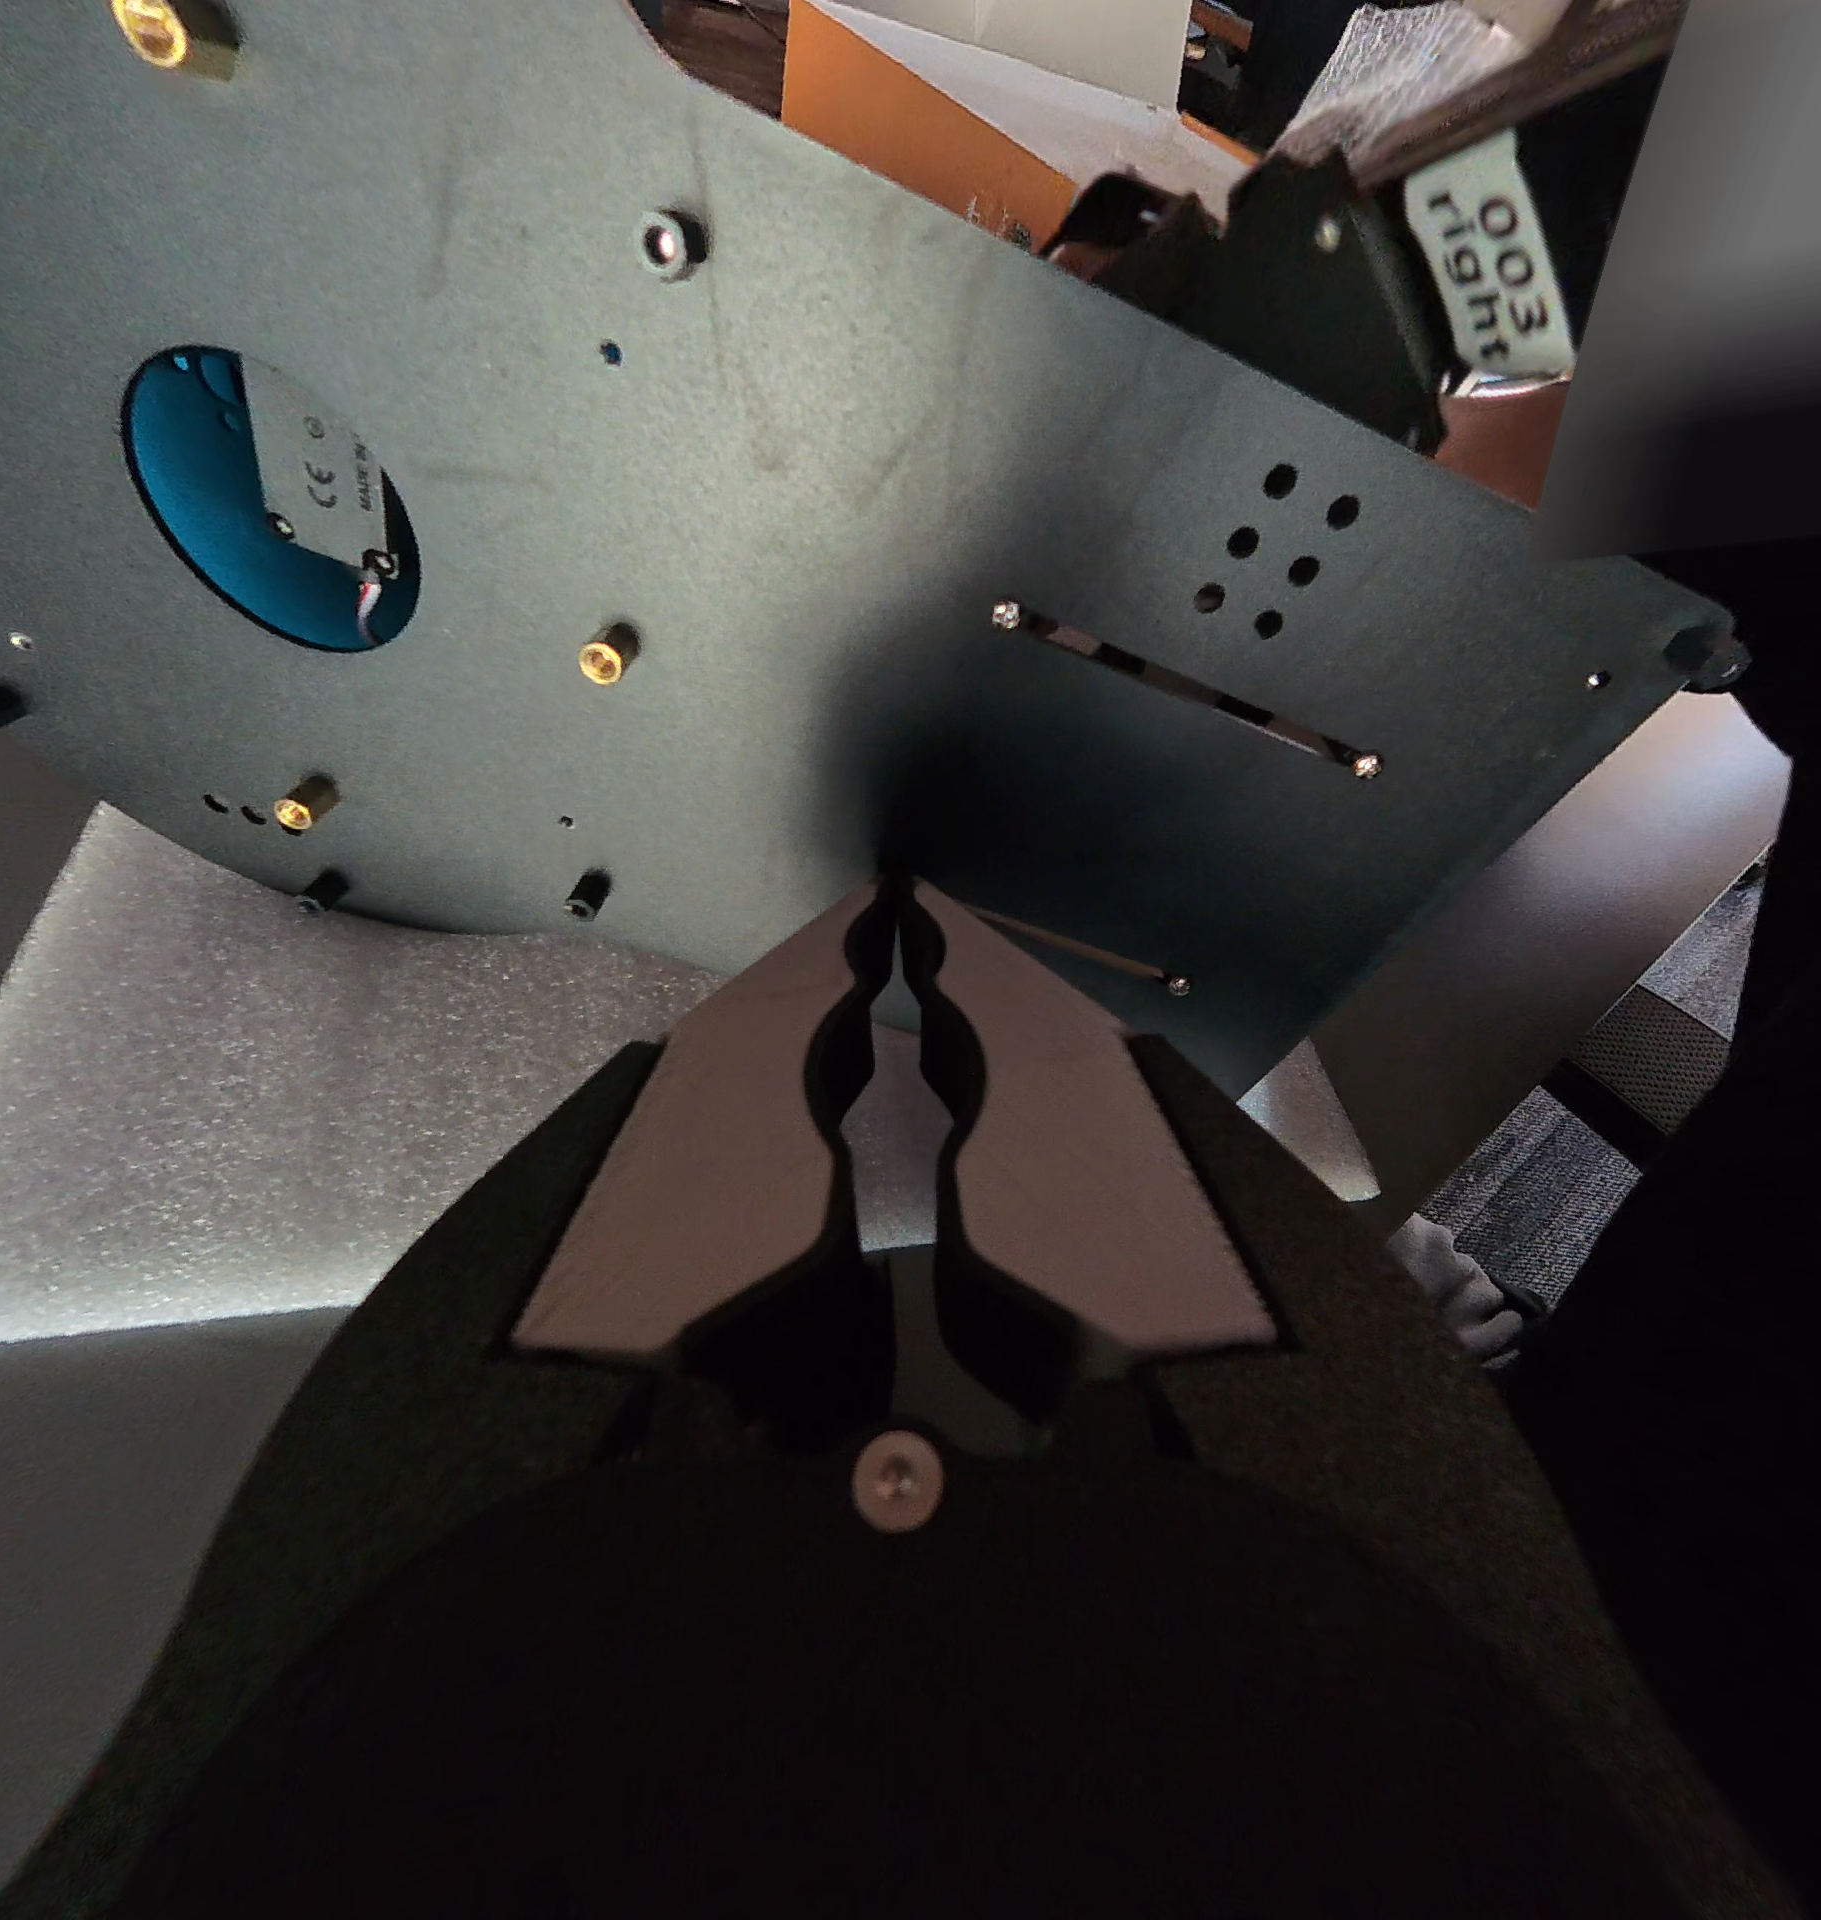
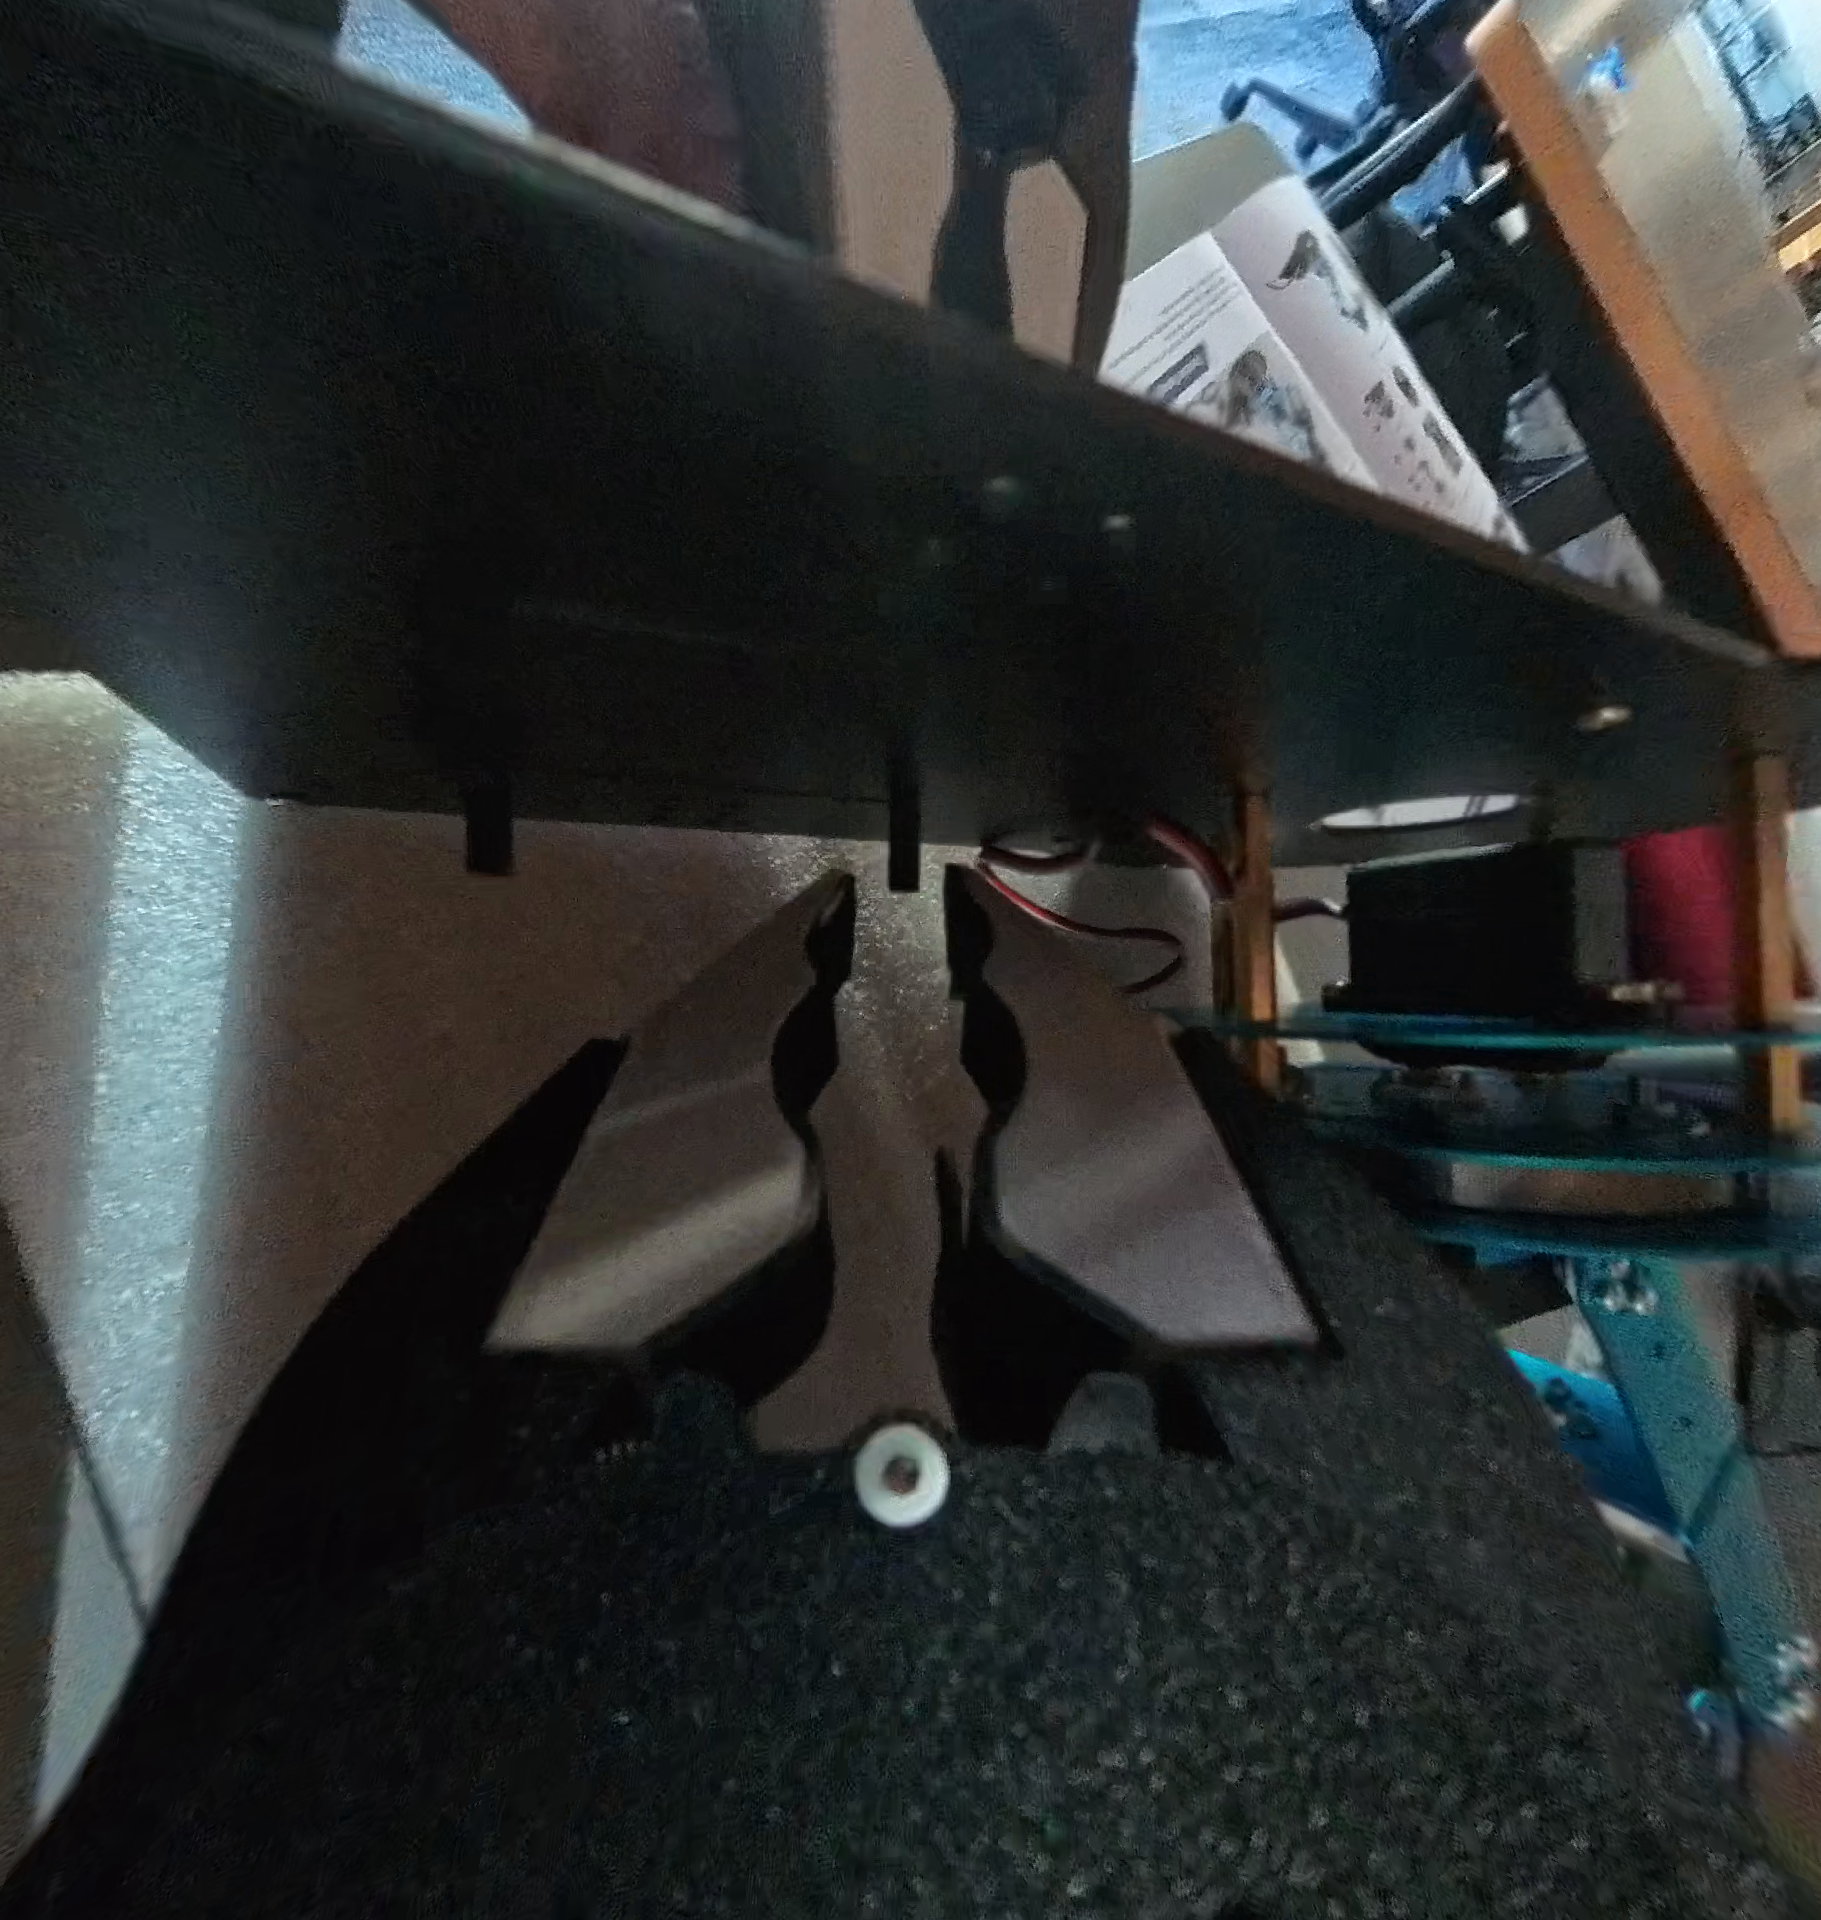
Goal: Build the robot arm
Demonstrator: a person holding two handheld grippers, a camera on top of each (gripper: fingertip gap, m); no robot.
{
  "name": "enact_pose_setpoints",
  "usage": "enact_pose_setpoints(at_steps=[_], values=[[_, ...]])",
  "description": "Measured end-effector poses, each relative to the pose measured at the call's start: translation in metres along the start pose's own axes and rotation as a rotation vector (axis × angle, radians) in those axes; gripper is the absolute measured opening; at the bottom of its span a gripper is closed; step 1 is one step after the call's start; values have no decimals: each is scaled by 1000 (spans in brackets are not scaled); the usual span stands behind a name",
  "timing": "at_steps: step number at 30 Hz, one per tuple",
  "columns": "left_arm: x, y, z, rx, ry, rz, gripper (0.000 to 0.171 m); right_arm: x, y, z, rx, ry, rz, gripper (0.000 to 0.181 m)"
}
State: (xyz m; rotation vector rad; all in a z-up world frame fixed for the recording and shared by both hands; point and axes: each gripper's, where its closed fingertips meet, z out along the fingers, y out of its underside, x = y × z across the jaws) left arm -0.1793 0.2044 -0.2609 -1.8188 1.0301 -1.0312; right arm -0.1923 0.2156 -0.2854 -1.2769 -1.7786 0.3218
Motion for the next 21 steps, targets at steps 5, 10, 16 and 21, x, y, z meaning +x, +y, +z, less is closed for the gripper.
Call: enact_pose_setpoints(at_steps=[5, 10, 16, 21], values=[[0, 0, 0, 5, -4, 5, 0, -2, -1, 8, -23, -70, 61, 4], [0, 0, 0, 6, -12, 12, 0, -11, -3, 8, 65, -329, 428, 4], [0, 0, 0, 7, -5, 0, 0, 0, -9, -2, 22, 108, -132, 27], [0, 0, 1, 10, 6, -7, 0, 1, 3, 7, -52, 287, -391, 17]])
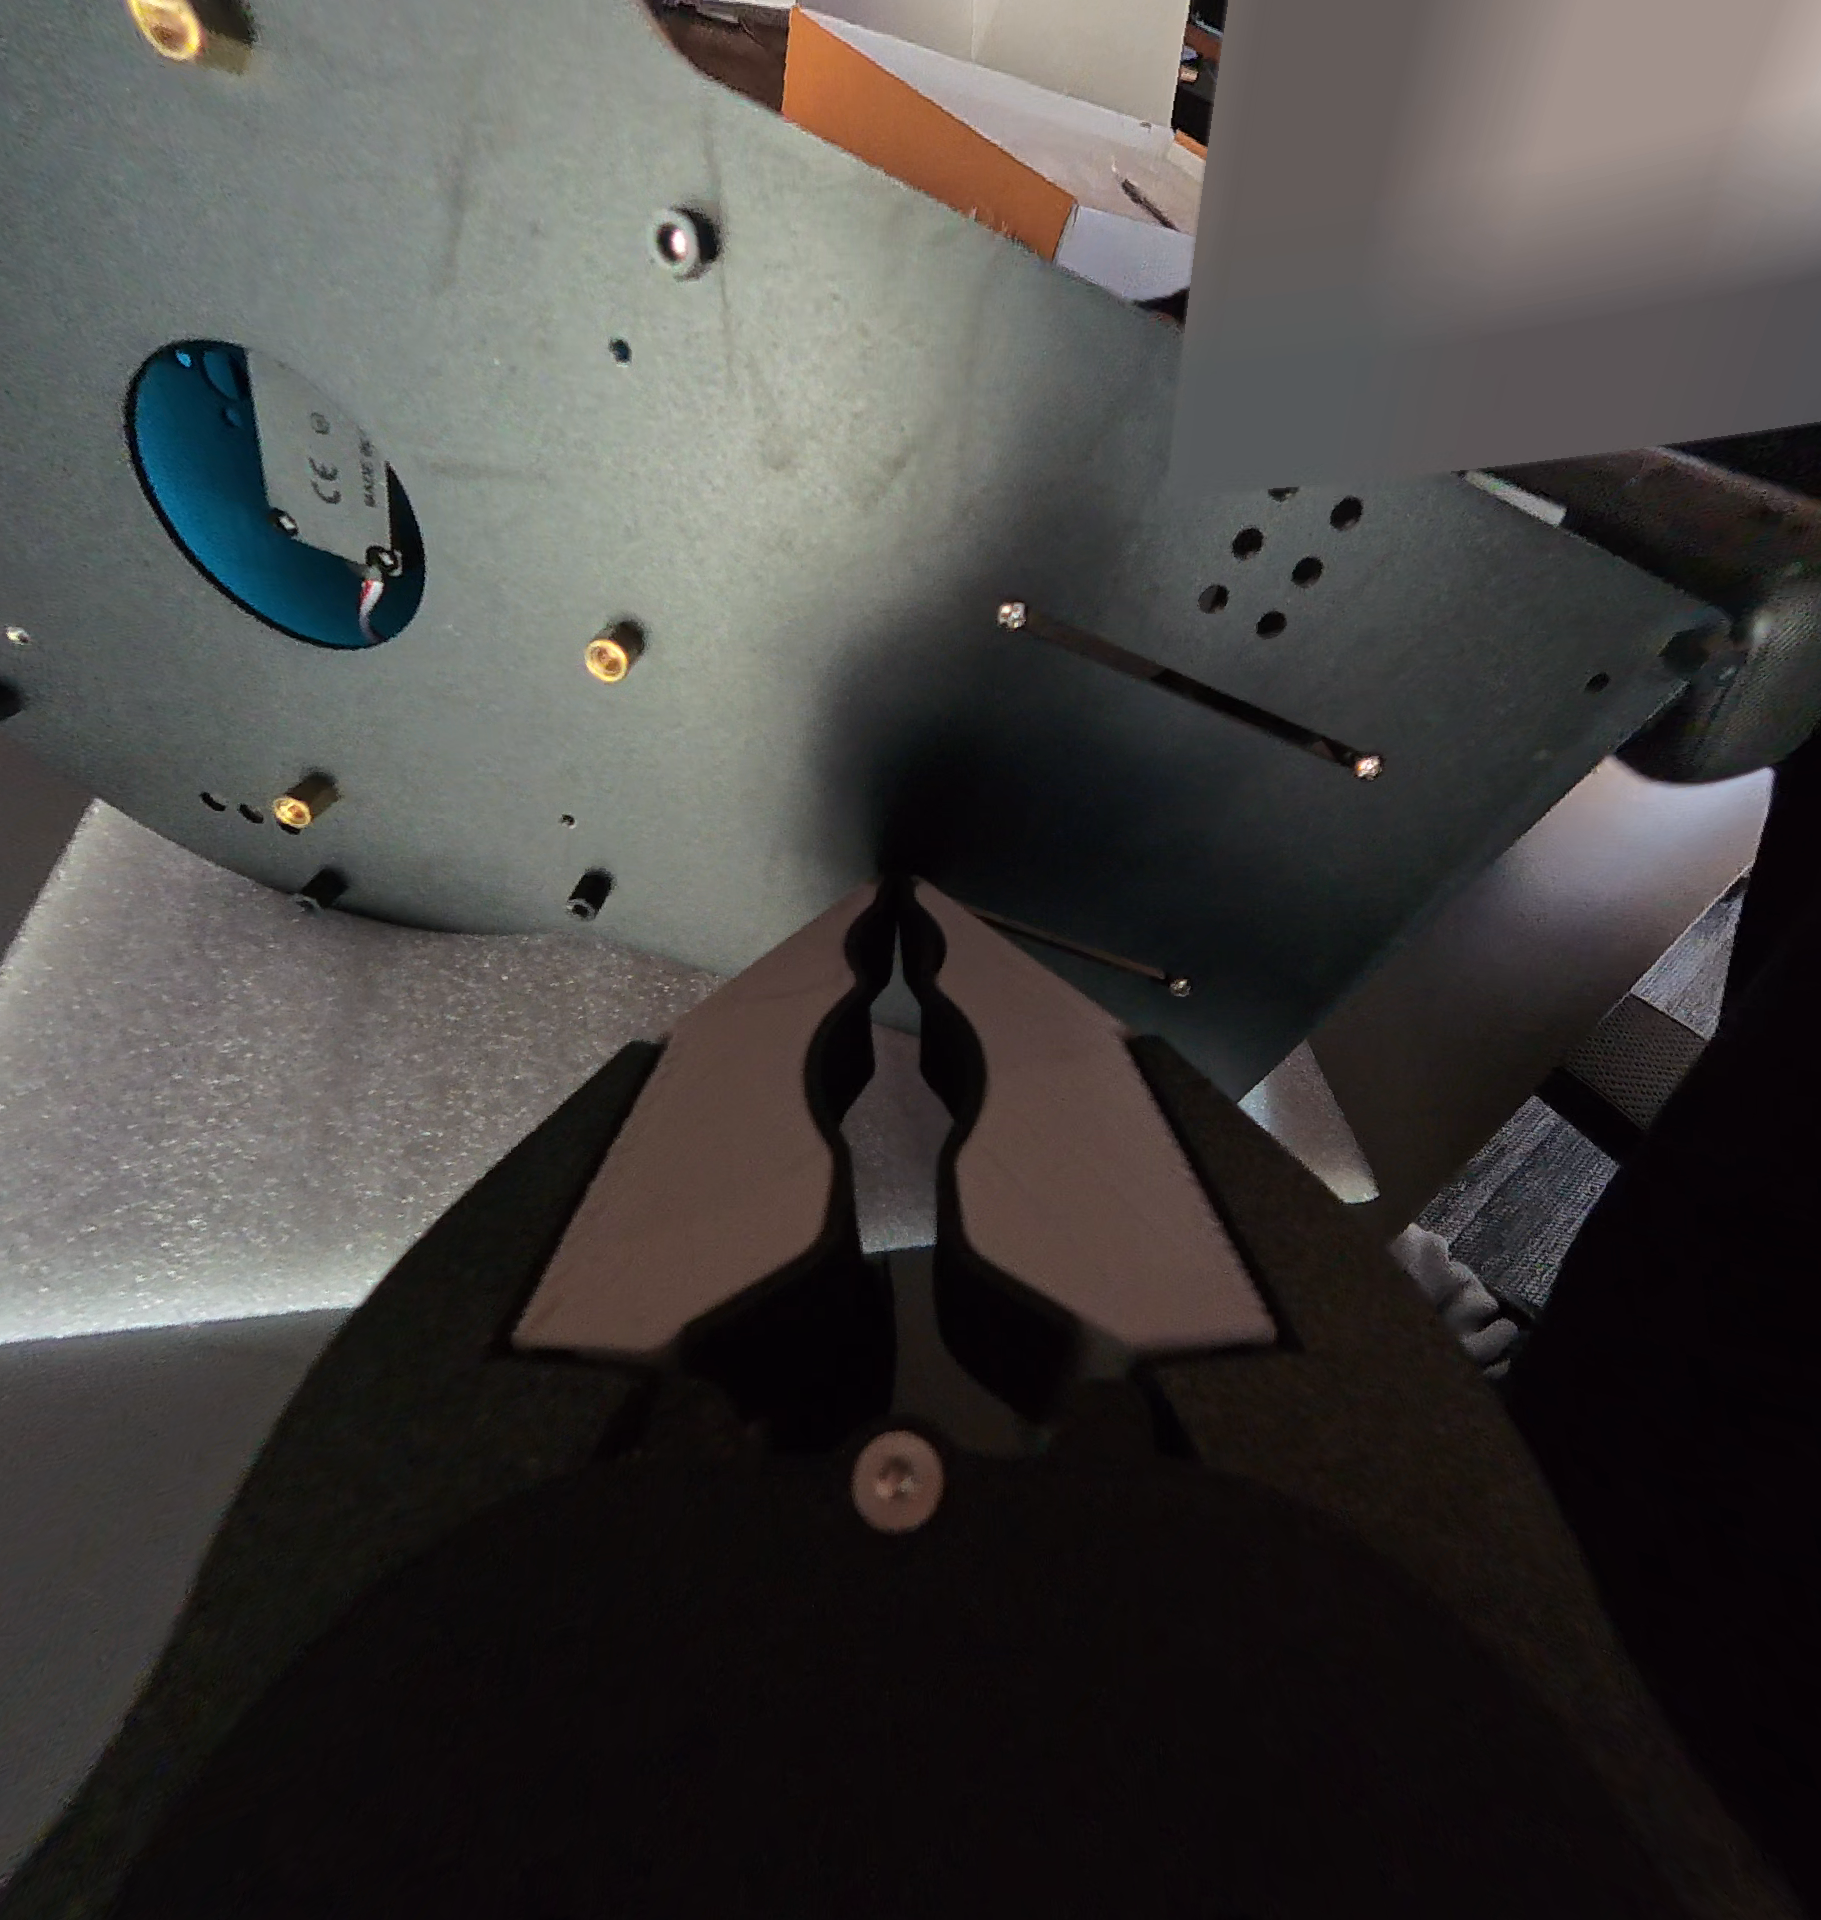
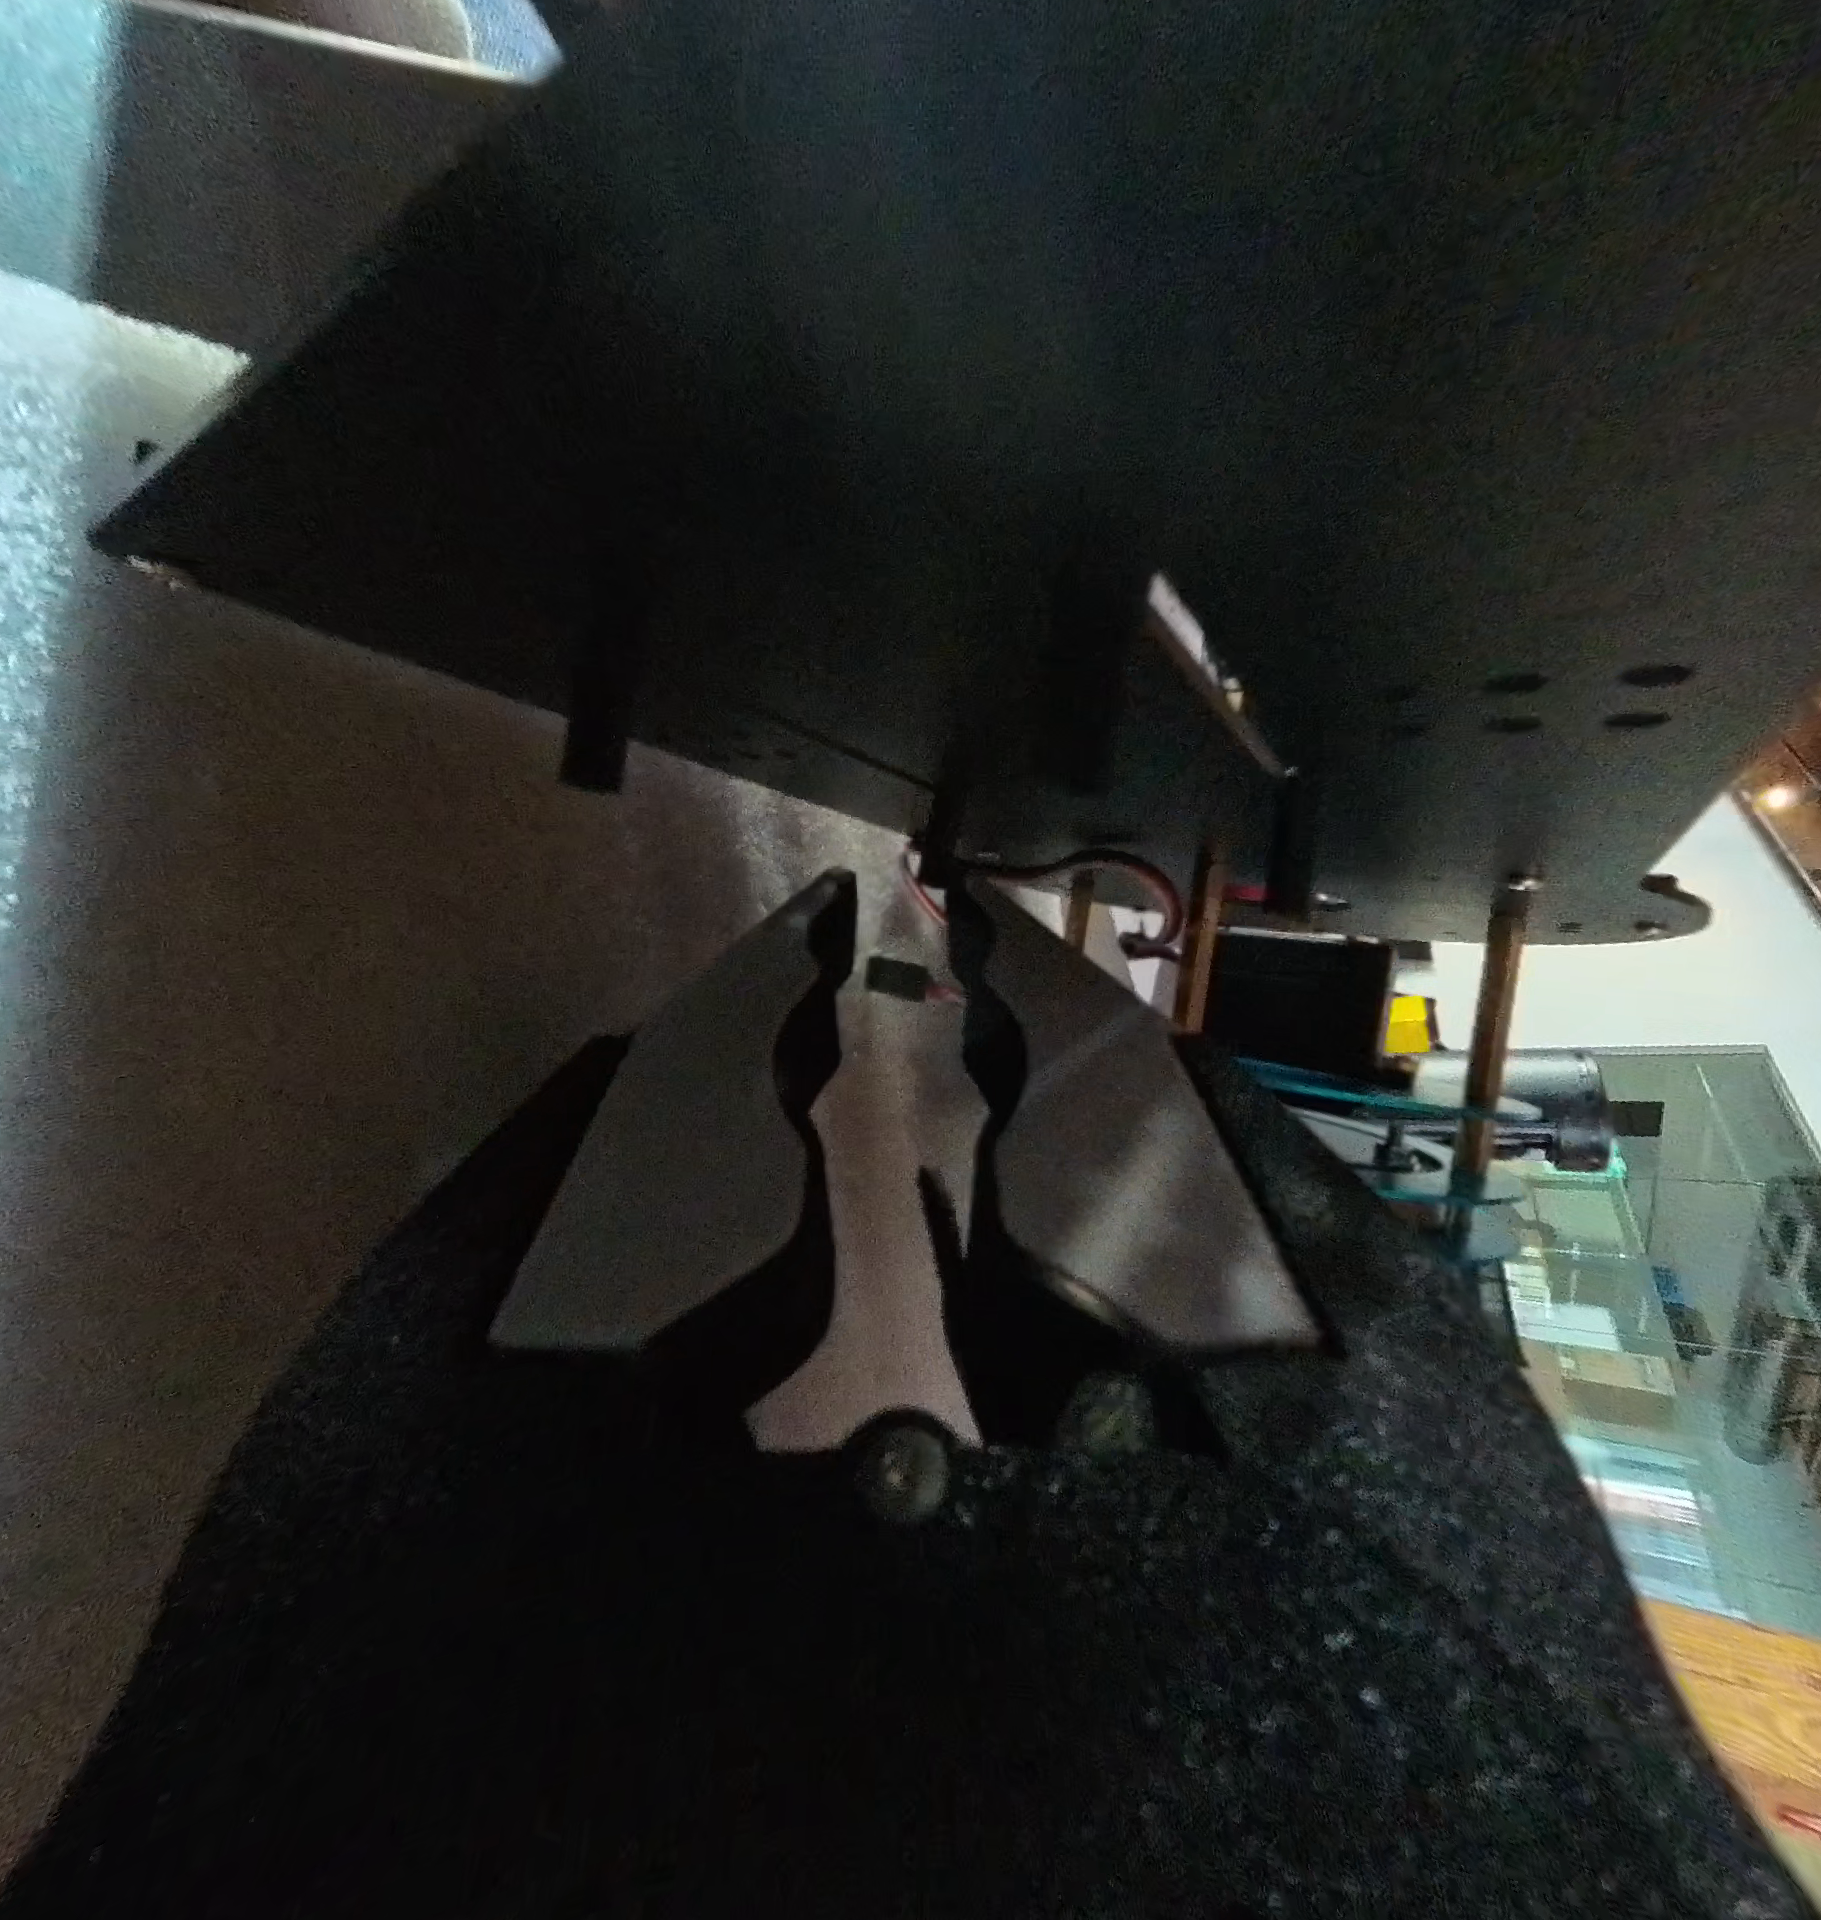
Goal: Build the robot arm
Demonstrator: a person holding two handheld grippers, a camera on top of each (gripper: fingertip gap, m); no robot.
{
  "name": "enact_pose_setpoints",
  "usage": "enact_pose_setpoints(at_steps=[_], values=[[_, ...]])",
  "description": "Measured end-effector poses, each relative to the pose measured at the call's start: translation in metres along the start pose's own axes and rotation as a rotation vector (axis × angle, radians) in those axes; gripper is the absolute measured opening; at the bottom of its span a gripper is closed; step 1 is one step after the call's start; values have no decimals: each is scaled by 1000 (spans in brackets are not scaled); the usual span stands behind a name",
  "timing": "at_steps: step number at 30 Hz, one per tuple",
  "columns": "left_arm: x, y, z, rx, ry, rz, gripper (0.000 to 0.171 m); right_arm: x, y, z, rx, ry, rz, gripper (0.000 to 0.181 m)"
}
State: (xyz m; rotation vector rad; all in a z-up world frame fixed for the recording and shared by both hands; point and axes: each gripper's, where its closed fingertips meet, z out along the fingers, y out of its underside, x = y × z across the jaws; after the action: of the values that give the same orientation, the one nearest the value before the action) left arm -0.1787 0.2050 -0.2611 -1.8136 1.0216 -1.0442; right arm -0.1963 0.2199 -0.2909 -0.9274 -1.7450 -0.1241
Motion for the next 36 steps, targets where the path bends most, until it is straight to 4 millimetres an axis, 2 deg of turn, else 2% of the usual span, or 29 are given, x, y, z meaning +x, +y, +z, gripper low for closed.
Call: enact_pose_setpoints(at_steps=[2, 5, 8, 11, 13, 16, 18, 19, 20, 22, 25, 26, 29, 31, 32, 34, 36], values=[[0, 0, 0, 4, 3, -8, 0, 8, -10, -5, 59, 9, 63, 4], [0, 0, 0, 1, 5, -8, 0, 5, -7, -2, 44, -125, 240, 4], [-1, 0, 1, -3, -3, 0, 0, -2, -8, -4, 72, -426, 625, 4], [-1, 0, 1, -5, -10, 8, 0, -5, -9, -6, 119, -617, 927, 5], [0, 0, 2, -3, -9, 6, 0, -4, -7, -6, 112, -587, 880, 6], [0, 0, 2, -2, -7, 5, 0, 0, -5, -11, 98, -395, 574, 28], [0, 0, 2, -4, -8, 6, 0, 6, -3, -11, 81, -205, 360, 25], [0, 0, 2, -5, -7, 6, 0, 9, -3, -10, 76, -116, 265, 13], [0, 0, 2, -5, -7, 7, 0, 6, -5, -9, 69, -83, 183, 6], [0, 0, 2, -4, -4, 2, 0, 6, -4, -7, 60, -30, 123, 5], [-1, 0, 2, -2, -7, 0, 0, 6, -4, -5, 63, -113, 209, 4], [-1, 0, 2, -2, -7, 0, 0, 4, -4, -6, 59, -212, 319, 4], [-1, 0, 2, -4, -13, 2, 0, -3, -8, -9, 114, -609, 873, 3], [-1, 0, 2, -5, -13, 2, 0, -5, -7, -10, 148, -690, 1010, 4], [-1, 0, 2, -4, -13, 2, 0, -5, -7, -11, 142, -697, 1017, 5], [-1, 0, 3, -1, -12, -1, 0, -4, -4, -11, 120, -608, 887, 5], [-1, 0, 3, -1, -9, -1, 0, -5, -4, -13, 100, -496, 692, 25]])
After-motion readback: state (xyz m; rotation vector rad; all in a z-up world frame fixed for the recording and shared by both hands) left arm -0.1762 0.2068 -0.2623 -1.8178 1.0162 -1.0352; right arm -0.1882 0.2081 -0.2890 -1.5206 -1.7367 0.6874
